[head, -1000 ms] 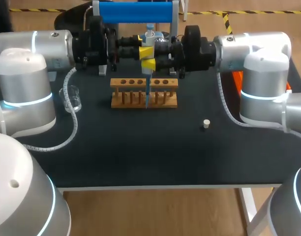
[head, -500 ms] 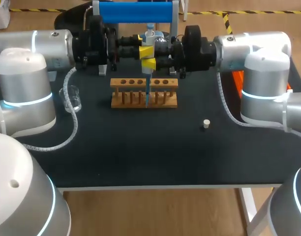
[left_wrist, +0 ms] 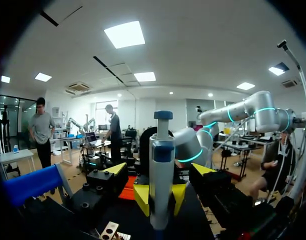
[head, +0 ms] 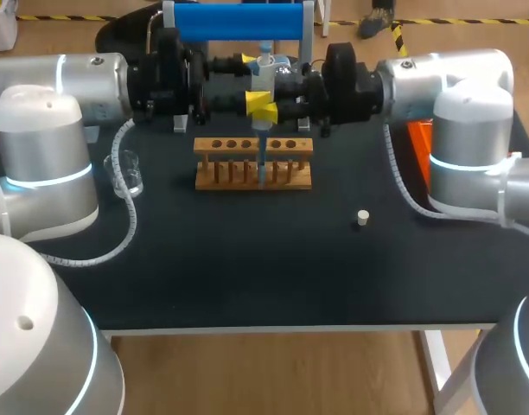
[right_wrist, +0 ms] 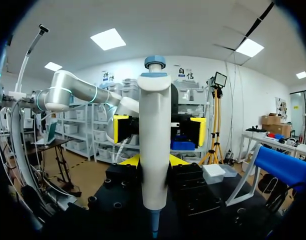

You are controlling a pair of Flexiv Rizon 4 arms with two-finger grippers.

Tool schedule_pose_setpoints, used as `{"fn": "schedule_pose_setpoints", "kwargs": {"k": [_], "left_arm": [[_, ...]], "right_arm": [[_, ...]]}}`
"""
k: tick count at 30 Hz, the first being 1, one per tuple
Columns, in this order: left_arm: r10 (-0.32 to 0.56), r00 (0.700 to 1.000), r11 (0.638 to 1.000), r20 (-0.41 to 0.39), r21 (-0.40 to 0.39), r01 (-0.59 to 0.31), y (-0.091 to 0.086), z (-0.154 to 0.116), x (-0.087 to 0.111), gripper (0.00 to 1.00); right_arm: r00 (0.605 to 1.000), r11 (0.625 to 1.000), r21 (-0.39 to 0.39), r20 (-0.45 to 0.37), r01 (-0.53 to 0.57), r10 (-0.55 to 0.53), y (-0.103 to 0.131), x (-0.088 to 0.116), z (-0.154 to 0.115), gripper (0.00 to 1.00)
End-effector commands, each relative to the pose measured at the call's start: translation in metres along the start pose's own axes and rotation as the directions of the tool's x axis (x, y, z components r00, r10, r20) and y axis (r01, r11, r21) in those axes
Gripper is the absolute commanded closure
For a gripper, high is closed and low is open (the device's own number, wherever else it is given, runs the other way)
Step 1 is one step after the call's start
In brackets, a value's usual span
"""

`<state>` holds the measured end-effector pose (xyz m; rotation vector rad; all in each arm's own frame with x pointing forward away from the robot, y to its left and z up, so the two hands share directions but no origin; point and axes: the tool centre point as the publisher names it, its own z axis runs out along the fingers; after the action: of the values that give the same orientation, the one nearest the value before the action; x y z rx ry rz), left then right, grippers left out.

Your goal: Invert the test tube, pick up the pipette, mount the tip to pipette, aspirate from beaker and dispense into the tube, eject the tip, return the pipette, and cap with the stopper.

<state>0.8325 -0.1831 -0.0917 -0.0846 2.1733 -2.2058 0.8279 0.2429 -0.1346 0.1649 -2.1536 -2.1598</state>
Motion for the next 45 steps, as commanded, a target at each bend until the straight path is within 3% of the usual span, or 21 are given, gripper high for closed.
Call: {"fn": "schedule_pose_setpoints", "kwargs": {"k": [1, 19, 40, 45], "left_arm": [[0.000, 1.000, 1.000, 0.002, -0.001, 0.000, 0.000, 0.001, 0.000, 0.00], [0.000, 1.000, 1.000, 0.002, -0.001, 0.000, 0.000, 0.001, 0.000, 0.00], [0.000, 1.000, 1.000, 0.002, -0.001, 0.000, 0.000, 0.001, 0.000, 0.00], [0.000, 1.000, 1.000, 0.002, -0.001, 0.000, 0.000, 0.001, 0.000, 0.00]], "right_arm": [[0.999, 1.000, 0.005, -0.036, -0.003, 0.003, 0.000, -0.002, -0.021, 1.00], [0.991, 0.998, -0.018, -0.123, -0.060, 0.057, 0.002, -0.018, -0.133, 1.00], [0.991, 0.998, -0.018, -0.123, -0.060, 0.057, 0.002, -0.018, -0.133, 1.00], [0.988, 1.000, 0.003, -0.154, -0.013, 0.013, 0.015, -0.015, -0.166, 1.00]]}}
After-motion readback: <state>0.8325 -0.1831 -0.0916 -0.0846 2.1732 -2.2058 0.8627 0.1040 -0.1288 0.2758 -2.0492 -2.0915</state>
